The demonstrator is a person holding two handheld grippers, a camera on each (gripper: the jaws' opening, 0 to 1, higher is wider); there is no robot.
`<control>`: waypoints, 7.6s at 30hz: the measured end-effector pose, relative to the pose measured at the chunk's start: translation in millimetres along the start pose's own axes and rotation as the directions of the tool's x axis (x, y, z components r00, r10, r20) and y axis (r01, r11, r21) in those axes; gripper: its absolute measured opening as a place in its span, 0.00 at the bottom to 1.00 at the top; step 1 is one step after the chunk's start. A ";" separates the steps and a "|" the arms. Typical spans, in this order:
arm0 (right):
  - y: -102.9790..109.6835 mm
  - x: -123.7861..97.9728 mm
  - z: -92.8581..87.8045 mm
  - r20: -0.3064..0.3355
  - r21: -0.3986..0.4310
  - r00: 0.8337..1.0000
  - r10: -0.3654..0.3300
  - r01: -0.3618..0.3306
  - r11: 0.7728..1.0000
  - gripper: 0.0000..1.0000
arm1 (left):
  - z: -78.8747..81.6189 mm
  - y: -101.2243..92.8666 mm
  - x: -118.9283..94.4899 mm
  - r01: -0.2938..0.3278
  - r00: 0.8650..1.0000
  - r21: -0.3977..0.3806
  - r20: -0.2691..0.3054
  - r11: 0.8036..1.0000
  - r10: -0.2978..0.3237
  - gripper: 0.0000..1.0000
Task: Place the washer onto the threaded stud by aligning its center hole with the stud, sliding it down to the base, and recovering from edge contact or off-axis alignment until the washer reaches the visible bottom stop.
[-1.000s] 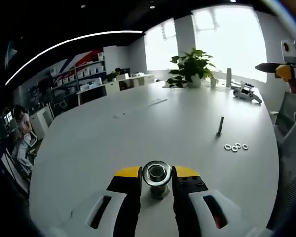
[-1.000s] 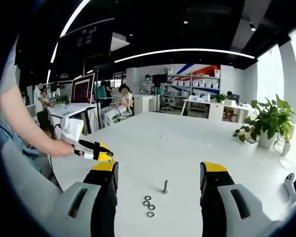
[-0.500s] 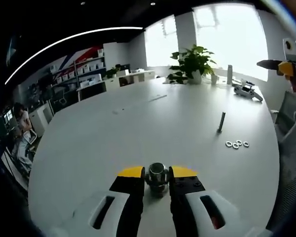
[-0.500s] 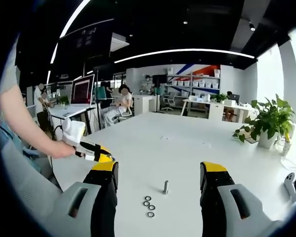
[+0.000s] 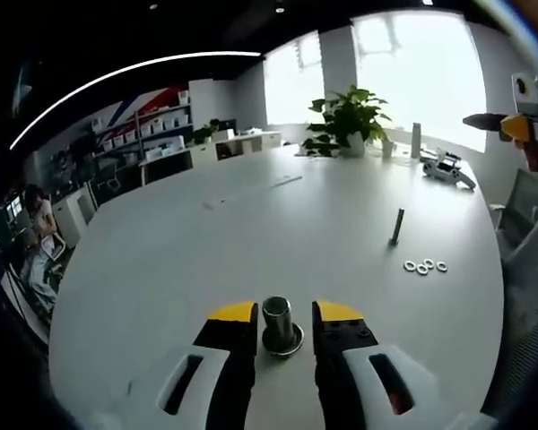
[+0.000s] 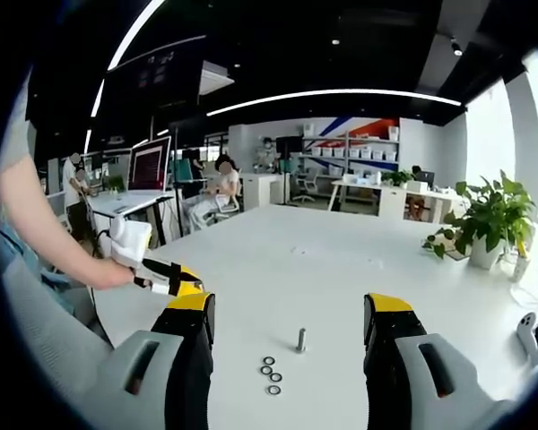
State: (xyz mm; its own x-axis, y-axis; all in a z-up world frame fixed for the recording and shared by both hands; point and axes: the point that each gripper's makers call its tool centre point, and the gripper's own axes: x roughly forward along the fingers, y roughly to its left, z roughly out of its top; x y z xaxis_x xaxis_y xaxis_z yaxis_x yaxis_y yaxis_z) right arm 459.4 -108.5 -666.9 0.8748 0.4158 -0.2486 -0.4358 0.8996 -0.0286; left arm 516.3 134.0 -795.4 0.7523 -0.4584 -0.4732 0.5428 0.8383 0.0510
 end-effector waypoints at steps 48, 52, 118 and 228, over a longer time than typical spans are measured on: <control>2.8 0.8 -2.6 -0.011 -0.011 1.000 0.007 -0.007 1.000 0.70 | -2.1 -29.2 -22.2 0.007 0.986 0.035 0.165 0.999 -0.013 0.23; 2.4 1.1 -3.6 -0.015 -0.012 1.000 0.006 -0.006 1.000 0.70 | -11.4 -37.2 -20.5 0.039 0.989 0.064 0.140 0.997 -0.047 0.23; -7.0 1.5 -10.9 -0.043 -0.015 0.999 -0.028 0.027 1.000 0.70 | -56.8 -52.1 8.7 0.098 0.993 0.024 0.063 0.995 -0.100 0.21; -7.9 1.1 -11.5 -0.045 -0.012 0.999 -0.028 0.027 1.000 0.69 | -53.2 -37.3 13.3 0.032 0.998 -0.080 0.053 0.996 -0.027 0.22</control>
State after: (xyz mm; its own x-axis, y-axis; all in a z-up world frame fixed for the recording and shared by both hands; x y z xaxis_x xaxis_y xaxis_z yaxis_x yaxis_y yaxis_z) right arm 461.4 -116.6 -678.1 0.8762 0.3841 -0.2910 -0.4142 0.9090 -0.0475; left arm 486.2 112.4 -850.4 0.7560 -0.4962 -0.4269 0.5348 0.8443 -0.0344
